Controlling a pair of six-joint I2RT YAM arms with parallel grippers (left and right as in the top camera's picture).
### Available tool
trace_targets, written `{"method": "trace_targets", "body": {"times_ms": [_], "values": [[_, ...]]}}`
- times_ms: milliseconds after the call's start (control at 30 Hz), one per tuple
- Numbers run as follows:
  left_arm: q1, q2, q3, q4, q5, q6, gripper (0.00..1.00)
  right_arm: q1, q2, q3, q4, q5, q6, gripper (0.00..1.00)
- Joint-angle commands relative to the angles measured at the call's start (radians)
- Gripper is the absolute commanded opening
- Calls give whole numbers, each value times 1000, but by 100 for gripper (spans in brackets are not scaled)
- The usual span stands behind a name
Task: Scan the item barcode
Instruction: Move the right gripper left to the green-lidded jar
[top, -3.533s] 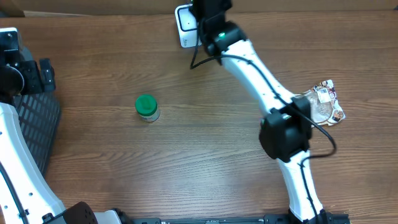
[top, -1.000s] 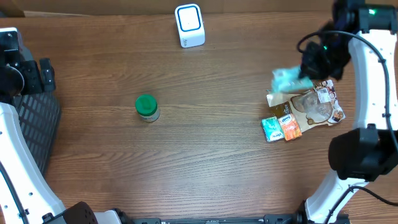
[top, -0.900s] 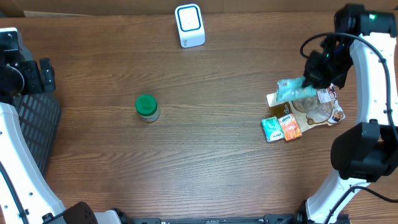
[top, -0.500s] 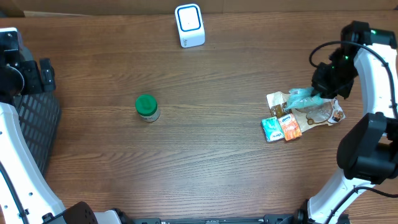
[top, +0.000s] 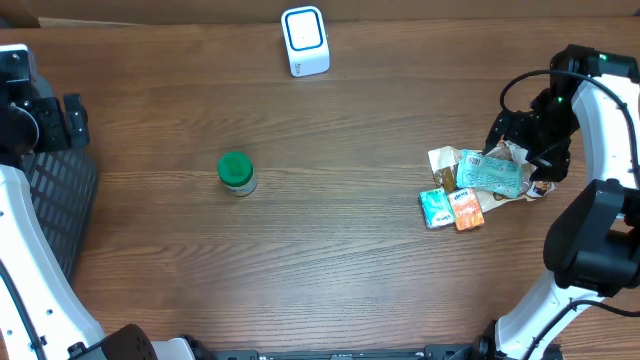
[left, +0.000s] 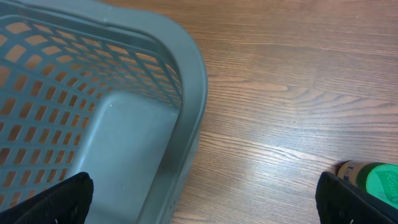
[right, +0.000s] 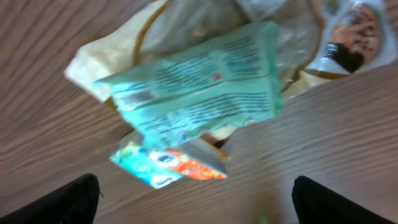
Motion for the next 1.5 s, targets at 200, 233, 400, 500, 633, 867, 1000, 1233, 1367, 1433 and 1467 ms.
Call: {"method": "trace_targets", "body": {"times_ms": [200, 233, 400, 500, 633, 867, 1000, 1233, 1367, 1433, 1467], "values": [[-2, 5, 4, 4, 0, 22, 100, 224, -109, 206, -45, -93, -58, 100], [-2, 5, 4, 4, 0, 22, 100, 272, -109, 223, -48, -83, -55, 100], [-2, 5, 4, 4, 0, 22, 99, 530, -101, 230, 69, -87, -55, 100], [-2, 5, 4, 4, 0, 22, 100, 668, -87, 230, 217, -131, -55, 100], [-2, 5, 4, 4, 0, 22, 99, 800, -54, 229, 354, -121, -56, 100], [-2, 5, 4, 4, 0, 22, 100, 961, 48, 229, 500, 21, -55, 96], [-2, 5, 4, 4, 0, 22, 100, 1016, 119, 229, 594, 48, -56, 94], [-2, 5, 4, 4, 0, 22, 100, 1074, 195, 229, 738, 98, -74, 93], [-2, 5, 4, 4, 0, 22, 100, 1106, 238, 229, 760, 153, -112, 94], [-2, 5, 4, 4, 0, 22, 100, 1118, 258, 229, 760, 173, -113, 95], [-2, 5, 4, 4, 0, 22, 99, 1122, 266, 229, 760, 173, -113, 97]]}}
